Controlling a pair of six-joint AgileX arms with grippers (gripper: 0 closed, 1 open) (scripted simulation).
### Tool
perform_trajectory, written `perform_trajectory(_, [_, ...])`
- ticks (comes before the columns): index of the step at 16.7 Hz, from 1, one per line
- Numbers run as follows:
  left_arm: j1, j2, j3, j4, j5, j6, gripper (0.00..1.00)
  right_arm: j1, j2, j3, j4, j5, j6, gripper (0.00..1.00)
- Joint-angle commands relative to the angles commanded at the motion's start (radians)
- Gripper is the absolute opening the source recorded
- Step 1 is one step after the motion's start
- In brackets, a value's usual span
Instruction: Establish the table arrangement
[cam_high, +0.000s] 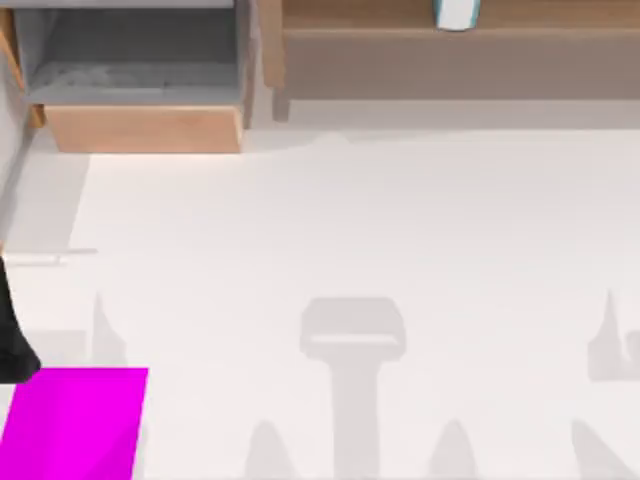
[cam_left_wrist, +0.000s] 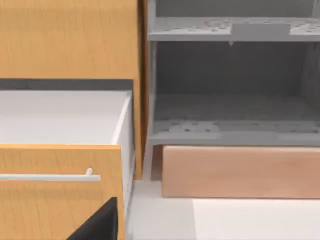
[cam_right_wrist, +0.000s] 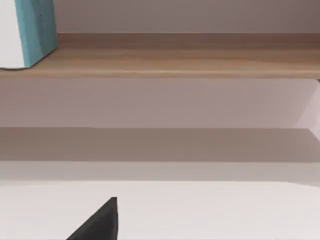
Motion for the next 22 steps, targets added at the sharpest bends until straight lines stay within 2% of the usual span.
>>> perform_trajectory(5, [0.02,0.055,0.058,-0.035,-0.013,0.018,1.0,0.0,0.0,0.0,0.0,0.0,0.0,1.0])
perform_trajectory(9, [0.071,0.259,0.268,-0.16,-0.04,0.068,1.0,0.0,0.0,0.0,0.0,0.0,0.0,1.0])
perform_trajectory(14, [0.144,0.693,0.678,-0.417,-0.059,0.142,1.0,0.0,0.0,0.0,0.0,0.0,0.0,1.0])
perform_trajectory(22, [0.257,1.602,1.487,-0.89,-0.063,0.241,1.0,0.0,0.0,0.0,0.0,0.0,0.0,1.0])
